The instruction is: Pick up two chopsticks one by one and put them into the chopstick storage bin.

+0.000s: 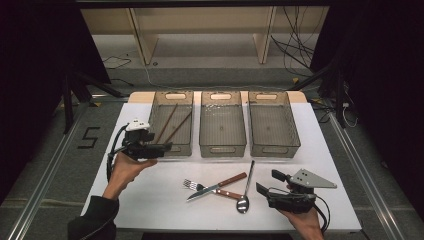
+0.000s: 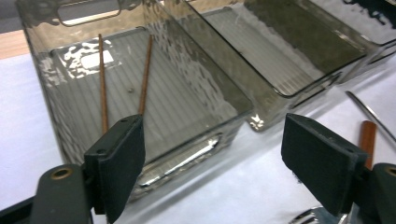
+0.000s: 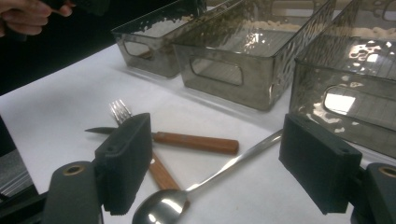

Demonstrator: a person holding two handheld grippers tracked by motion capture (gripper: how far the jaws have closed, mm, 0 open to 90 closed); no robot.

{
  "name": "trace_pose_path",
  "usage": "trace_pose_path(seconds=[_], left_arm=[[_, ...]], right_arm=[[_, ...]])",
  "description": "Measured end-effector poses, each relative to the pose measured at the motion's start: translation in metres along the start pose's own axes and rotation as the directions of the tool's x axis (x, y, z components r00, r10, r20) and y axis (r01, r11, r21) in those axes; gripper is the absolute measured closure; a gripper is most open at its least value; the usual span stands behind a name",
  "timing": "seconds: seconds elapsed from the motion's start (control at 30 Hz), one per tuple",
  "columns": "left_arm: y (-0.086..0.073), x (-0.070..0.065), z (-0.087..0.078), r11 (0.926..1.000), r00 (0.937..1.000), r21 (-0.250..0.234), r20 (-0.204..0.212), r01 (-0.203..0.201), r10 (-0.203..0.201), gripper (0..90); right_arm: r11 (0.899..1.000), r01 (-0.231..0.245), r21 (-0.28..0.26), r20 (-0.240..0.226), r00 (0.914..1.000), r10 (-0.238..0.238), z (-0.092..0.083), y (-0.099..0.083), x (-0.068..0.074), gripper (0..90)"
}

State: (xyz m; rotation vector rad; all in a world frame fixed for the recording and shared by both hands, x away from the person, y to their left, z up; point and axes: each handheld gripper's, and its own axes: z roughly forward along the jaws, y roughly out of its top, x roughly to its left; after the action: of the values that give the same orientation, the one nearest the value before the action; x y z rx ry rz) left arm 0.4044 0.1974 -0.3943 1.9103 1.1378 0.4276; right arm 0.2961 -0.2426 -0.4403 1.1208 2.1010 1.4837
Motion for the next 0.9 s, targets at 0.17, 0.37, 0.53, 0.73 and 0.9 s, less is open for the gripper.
trace_pose_path(seconds=[0.17,0.37,0.53,0.73,0.9], left_arm=[[-0.016,-0.008,-0.004,0.9998,0.9996,-0.014,0.022,-0.017,0.017,18.9],[-0.03,-0.015,-0.009,0.9991,0.9985,-0.038,0.051,-0.018,0.02,17.0],[-0.04,-0.016,-0.011,0.998,0.9978,-0.062,0.064,-0.013,0.017,17.0],[-0.053,-0.017,-0.014,0.996,0.997,-0.089,0.077,-0.007,0.014,16.9],[-0.063,-0.019,-0.017,0.9944,0.9962,-0.104,0.083,-0.019,0.028,16.7]], right_arm=[[1.0,-0.004,0.022,0.015,0.9999,0.004,0.006,0.003,-0.006,27.3],[0.998,0.011,0.055,0.017,0.9998,-0.012,0.02,0.008,-0.01,28.5],[0.997,0.019,0.08,0.027,0.9994,-0.021,0.032,0.014,-0.012,31.2],[0.994,0.022,0.102,0.028,0.9993,-0.025,0.044,0.017,-0.016,35.1],[0.993,0.019,0.116,0.03,0.9993,-0.022,0.05,0.02,-0.021,39.3]])
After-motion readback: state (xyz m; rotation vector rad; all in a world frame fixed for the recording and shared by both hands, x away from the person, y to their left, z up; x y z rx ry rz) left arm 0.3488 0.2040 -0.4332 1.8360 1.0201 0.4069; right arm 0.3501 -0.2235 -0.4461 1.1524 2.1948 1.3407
